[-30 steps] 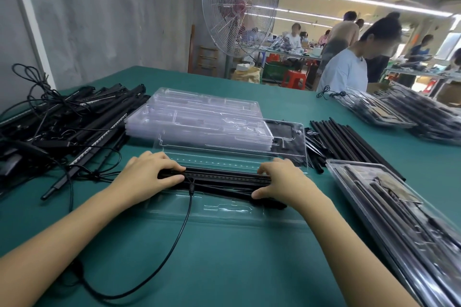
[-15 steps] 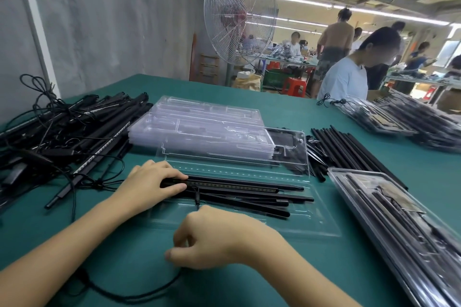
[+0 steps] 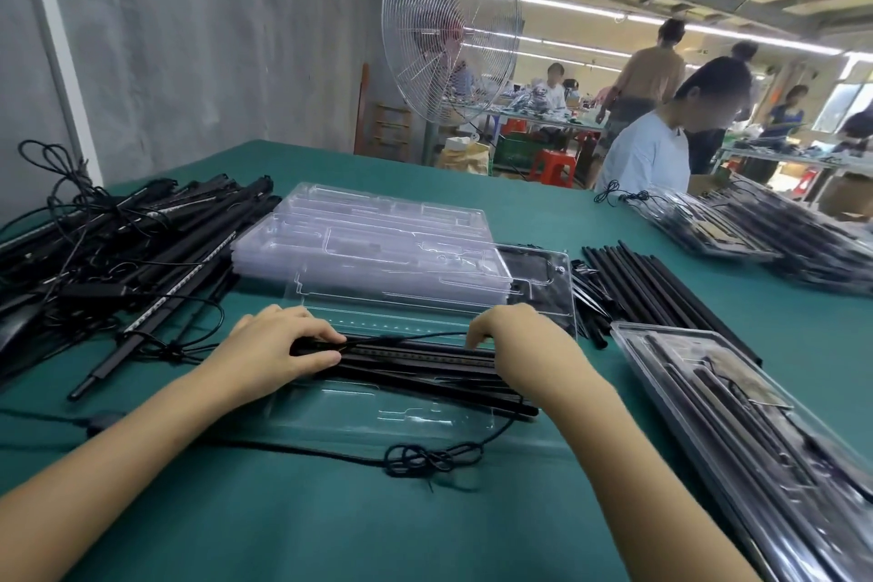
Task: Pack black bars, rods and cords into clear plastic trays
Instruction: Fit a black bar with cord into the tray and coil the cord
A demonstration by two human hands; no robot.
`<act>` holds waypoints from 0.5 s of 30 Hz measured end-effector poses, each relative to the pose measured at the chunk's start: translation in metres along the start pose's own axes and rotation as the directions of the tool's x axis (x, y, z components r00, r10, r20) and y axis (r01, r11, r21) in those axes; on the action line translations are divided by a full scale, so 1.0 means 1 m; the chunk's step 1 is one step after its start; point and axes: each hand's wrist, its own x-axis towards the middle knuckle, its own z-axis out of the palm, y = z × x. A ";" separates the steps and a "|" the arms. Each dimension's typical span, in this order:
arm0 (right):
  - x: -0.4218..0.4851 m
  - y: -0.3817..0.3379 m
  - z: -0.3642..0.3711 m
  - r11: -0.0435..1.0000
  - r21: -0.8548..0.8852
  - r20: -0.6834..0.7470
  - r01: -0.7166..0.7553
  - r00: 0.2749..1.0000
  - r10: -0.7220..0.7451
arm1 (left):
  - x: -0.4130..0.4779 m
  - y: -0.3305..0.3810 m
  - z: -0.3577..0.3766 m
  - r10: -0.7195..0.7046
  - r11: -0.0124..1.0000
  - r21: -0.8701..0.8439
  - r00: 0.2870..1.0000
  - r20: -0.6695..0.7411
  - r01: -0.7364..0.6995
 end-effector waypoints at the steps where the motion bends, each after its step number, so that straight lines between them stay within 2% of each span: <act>1: 0.002 -0.001 0.006 0.999 -0.049 -0.029 0.004 1.000 -0.006 | 0.000 0.000 0.000 0.003 1.000 -0.003 1.000 -0.002 -0.003; 3: 0.001 -0.004 0.016 0.997 -0.069 -0.071 0.041 0.996 -0.046 | -0.001 0.000 0.000 0.007 1.000 -0.010 1.000 -0.004 -0.007; 6: -0.002 -0.015 0.017 0.995 0.023 -0.109 0.095 0.990 -0.092 | 0.000 -0.001 0.001 0.008 1.000 -0.010 1.000 -0.011 -0.009; 8: -0.006 -0.027 0.015 0.980 0.143 -0.035 0.141 0.990 -0.137 | 0.000 -0.001 0.001 0.011 1.000 -0.005 1.000 -0.017 -0.011; 10: -0.014 -0.042 0.016 0.942 0.277 0.114 0.189 0.967 -0.228 | 0.000 -0.002 0.002 0.014 1.000 -0.010 1.000 -0.023 -0.014; 12: -0.021 -0.056 0.024 0.940 0.241 0.232 0.241 0.926 -0.297 | -0.001 -0.002 0.003 0.017 1.000 -0.011 0.999 -0.028 -0.018; 15: -0.026 -0.065 0.032 0.956 0.081 0.238 0.283 0.925 -0.294 | -0.002 -0.002 0.004 0.023 1.000 -0.010 0.999 -0.029 -0.023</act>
